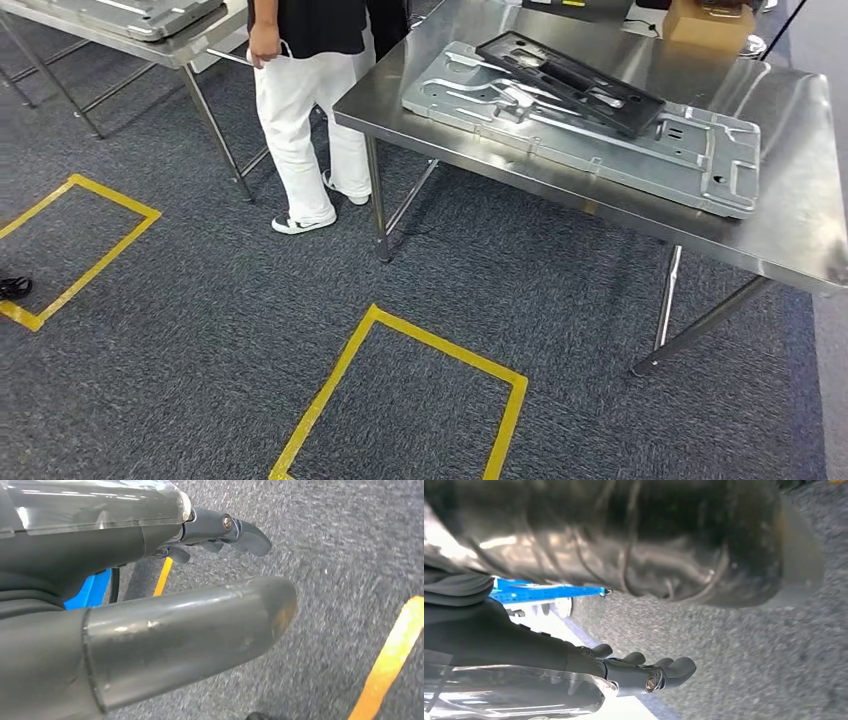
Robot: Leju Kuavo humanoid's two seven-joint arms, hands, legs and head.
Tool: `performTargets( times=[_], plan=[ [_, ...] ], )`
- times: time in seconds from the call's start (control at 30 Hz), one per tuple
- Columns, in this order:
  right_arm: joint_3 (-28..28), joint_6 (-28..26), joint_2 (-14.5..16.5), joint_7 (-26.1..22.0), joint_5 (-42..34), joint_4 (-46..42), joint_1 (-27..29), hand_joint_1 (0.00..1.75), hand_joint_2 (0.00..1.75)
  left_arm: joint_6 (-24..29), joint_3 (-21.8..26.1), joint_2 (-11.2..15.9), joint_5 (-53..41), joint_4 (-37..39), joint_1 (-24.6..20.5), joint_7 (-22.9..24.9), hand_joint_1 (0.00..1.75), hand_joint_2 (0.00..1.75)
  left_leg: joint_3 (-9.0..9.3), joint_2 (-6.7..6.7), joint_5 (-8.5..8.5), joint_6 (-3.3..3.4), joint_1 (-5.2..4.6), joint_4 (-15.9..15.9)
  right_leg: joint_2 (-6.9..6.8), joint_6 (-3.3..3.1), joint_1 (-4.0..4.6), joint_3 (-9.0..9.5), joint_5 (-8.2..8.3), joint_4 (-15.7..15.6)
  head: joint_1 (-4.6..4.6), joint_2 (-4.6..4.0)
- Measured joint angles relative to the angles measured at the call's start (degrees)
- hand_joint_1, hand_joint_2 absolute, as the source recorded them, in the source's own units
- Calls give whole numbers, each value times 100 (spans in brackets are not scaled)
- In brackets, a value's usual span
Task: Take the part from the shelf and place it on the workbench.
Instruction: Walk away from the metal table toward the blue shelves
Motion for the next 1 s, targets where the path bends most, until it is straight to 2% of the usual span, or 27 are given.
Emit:
performTargets(
  times=[0.03,0.07,0.1,0.17,0.23,0.27,0.3,0.33,0.37,0.4,0.43,0.47,0.5,0.53,0.57,0.6,0.63,0.67,0.7,0.73,0.77,0.83,0.87,0.9,0.93,0.97,1.0],
  plan=[
    [13,16,-19,37,92,15,-38,0,0,-23,-14,10,-36,1,-16,15,0,0,144,76,101,2,5,-285,-45,56,-6,-9,-59,75,-2,0],
    [37,29,-37,83,188,40,-86,0,0,-42,-30,15,-65,1,-30,39,0,0,221,120,133,40,0,-442,-80,105,-1,-17,-104,133,-1,0],
    [63,38,-52,121,252,64,-140,0,0,-55,-45,17,-79,2,-40,57,0,0,225,125,102,99,-17,-465,-107,143,11,-22,-131,166,0,0],
    [95,44,-61,98,249,103,-245,0,0,-62,-64,23,-46,2,-45,51,0,0,196,32,111,223,-25,-452,-143,195,7,-12,-153,179,3,0],
    [99,36,-60,6,192,125,-298,0,0,-53,-69,24,4,2,-50,36,0,0,183,-56,132,301,-12,-468,37,249,-25,-58,-293,324,4,0],
    [99,32,-60,-38,172,136,-304,0,0,-46,-71,24,23,2,-55,34,0,0,180,-103,143,334,-3,-477,174,274,-38,-162,-451,556,5,0],
    [98,30,-61,-70,158,148,-301,0,0,-41,-72,24,40,2,-58,35,0,0,170,-152,147,354,-5,-477,301,286,-45,-327,-645,899,6,0],
    [95,28,-61,-92,141,158,-296,0,0,-36,-72,25,62,2,-59,36,0,0,160,-208,149,369,-10,-477,359,288,-46,-532,-826,1300,6,0],
    [88,28,-62,-99,122,168,-292,0,0,-32,-72,25,79,2,-57,35,0,0,154,-273,150,375,-17,-476,380,286,-45,-721,-934,1645,6,0],
    [78,27,-62,-88,106,177,-288,0,0,-28,-71,25,94,2,-52,33,0,0,156,-345,150,377,-23,-476,389,276,-44,-837,-921,1819,6,0],
    [66,27,-64,-74,92,181,-284,0,0,-24,-71,25,107,2,-48,30,0,0,163,-421,149,377,-27,-475,403,258,-43,-858,-794,1784,5,0],
    [52,27,-65,-59,83,185,-280,0,0,-19,-70,25,115,2,-46,25,0,0,176,-499,149,375,-30,-475,439,231,-41,-771,-566,1522,5,0],
    [38,27,-69,-48,78,187,-274,0,0,-16,-70,24,120,2,-47,19,0,0,187,-574,148,373,-29,-475,540,195,-39,-621,-312,1125,6,0],
    [26,26,-78,-42,73,189,-267,0,0,-15,-70,23,125,2,-54,11,0,0,189,-640,149,358,-33,-474,698,157,-39,-479,-137,759,5,0],
    [16,25,-86,-38,68,191,-264,0,0,-14,-70,22,127,2,-62,3,0,0,179,-707,155,334,-29,-473,828,128,-35,-372,-25,478,5,0],
    [11,24,-94,-34,65,193,-265,0,0,-13,-70,21,129,2,-67,-4,0,0,161,-766,165,298,-19,-478,921,108,-25,-322,7,334,4,0],
    [8,23,-101,-33,62,195,-272,0,0,-13,-70,21,131,2,-67,-11,0,0,143,-831,183,250,-6,-492,931,99,-13,-311,-7,301,3,0],
    [5,23,-103,-33,61,196,-283,0,0,-12,-70,23,134,2,-58,-17,0,0,127,-901,204,200,5,-517,864,91,-4,-298,8,268,4,0],
    [1,24,-105,-32,62,197,-290,0,0,-12,-70,25,139,2,-47,-24,0,0,118,-895,209,165,13,-518,785,77,-10,-275,33,224,3,0],
    [-6,24,-106,-30,62,198,-291,0,0,-14,-70,27,142,2,-40,-31,0,0,82,-799,165,143,2,-457,705,49,-18,-246,62,166,2,0],
    [-13,24,-106,-28,63,200,-285,0,0,-16,-70,28,145,2,-44,-35,0,0,-1,-641,58,134,-13,-293,615,18,-23,-223,90,109,2,0],
    [-24,26,-106,-22,64,208,-269,0,0,-20,-70,35,146,2,-68,-40,0,0,-315,-302,-314,131,-31,368,433,-35,1,-216,105,67,-1,0],
    [-27,27,-106,-19,64,213,-264,0,0,-20,-70,39,146,2,-77,-42,0,0,-482,-230,-477,122,-31,729,341,-49,20,-226,100,74,-2,0],
    [-30,29,-106,-16,64,216,-263,0,0,-20,-69,44,145,2,-76,-44,0,0,-587,-196,-563,114,-31,983,255,-57,36,-235,91,83,-2,0],
    [-32,32,-106,-15,64,216,-265,0,0,-21,-69,48,145,2,-67,-46,0,0,-582,-176,-533,112,-31,1028,174,-61,48,-240,81,92,-2,0],
    [-33,33,-106,-14,64,216,-268,0,0,-21,-68,50,144,2,-58,-49,0,0,-462,-145,-409,120,-33,853,100,-61,59,-238,68,103,-2,0],
    [-34,35,-106,-14,64,217,-272,0,0,-22,-68,54,144,2,-54,-51,0,0,-240,-62,-229,144,-43,493,27,-53,70,-229,51,117,-2,0]
  ],
)
